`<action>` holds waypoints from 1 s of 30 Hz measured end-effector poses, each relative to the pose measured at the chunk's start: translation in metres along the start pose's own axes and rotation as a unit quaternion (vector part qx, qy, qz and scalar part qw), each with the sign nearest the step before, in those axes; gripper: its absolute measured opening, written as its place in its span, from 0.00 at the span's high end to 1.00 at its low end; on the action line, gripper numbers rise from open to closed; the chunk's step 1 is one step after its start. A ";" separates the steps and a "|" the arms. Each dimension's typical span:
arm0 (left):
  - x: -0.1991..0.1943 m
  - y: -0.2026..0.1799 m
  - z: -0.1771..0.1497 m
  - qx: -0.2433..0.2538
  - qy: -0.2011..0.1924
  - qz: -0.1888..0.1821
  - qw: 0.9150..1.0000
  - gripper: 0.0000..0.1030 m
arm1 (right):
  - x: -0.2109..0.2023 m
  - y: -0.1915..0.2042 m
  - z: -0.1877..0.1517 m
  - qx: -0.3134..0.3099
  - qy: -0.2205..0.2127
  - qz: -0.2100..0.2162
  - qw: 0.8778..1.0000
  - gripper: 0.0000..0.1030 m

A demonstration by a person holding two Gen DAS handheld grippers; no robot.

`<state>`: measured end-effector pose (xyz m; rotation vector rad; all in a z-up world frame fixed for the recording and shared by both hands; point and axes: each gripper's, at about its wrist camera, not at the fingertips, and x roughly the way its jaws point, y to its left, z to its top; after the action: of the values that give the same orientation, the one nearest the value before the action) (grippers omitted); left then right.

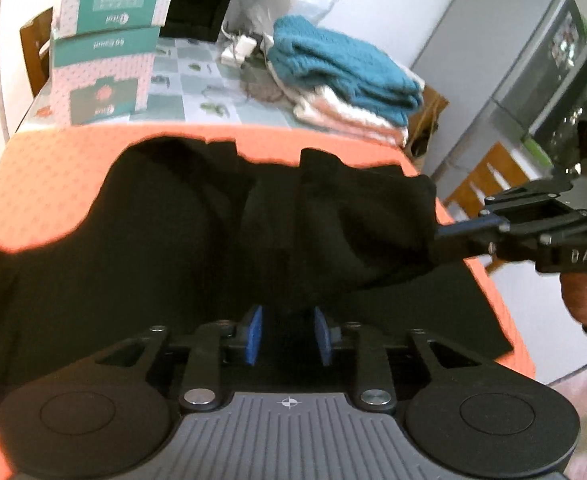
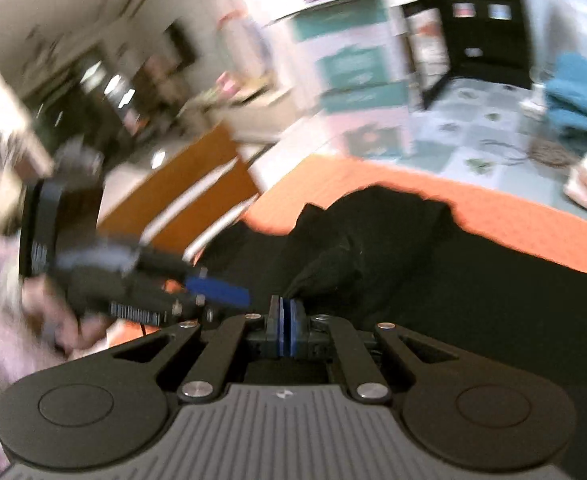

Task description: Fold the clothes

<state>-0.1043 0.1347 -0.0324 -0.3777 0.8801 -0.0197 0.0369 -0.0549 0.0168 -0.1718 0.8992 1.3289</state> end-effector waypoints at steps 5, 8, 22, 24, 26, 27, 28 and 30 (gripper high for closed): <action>-0.014 0.004 -0.035 -0.006 0.034 0.015 0.999 0.63 | 0.013 0.037 -0.037 -0.052 0.063 0.000 0.997 0.96; -0.017 0.007 -0.043 -0.021 0.038 0.021 0.999 0.58 | 0.025 0.046 -0.062 -0.056 0.094 -0.007 0.994 0.96; -0.006 0.026 -0.006 -0.090 -0.009 0.033 0.995 0.55 | -0.003 0.048 -0.093 -0.025 0.090 -0.041 0.995 0.75; -0.009 0.030 0.004 -0.102 -0.019 0.035 0.994 0.55 | -0.013 0.041 -0.083 -0.013 0.075 -0.048 0.996 0.75; -0.010 0.038 0.015 -0.121 -0.031 0.039 0.991 0.55 | -0.024 0.030 -0.071 0.002 0.059 -0.061 0.996 0.75; -0.010 0.042 0.019 -0.130 -0.035 0.040 0.990 0.55 | -0.028 0.023 -0.066 0.011 0.053 -0.066 0.996 0.75; -0.010 0.045 0.024 -0.140 -0.040 0.041 0.988 0.55 | -0.031 0.015 -0.061 0.020 0.047 -0.072 0.996 0.75; -0.010 0.054 0.034 -0.159 -0.049 0.042 0.985 0.55 | -0.036 -0.002 -0.050 0.038 0.036 -0.083 0.995 0.75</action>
<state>-0.0924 0.1973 -0.0234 -0.6345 0.8021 0.2179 0.0163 -0.1116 0.0061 -0.2315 0.9730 1.1385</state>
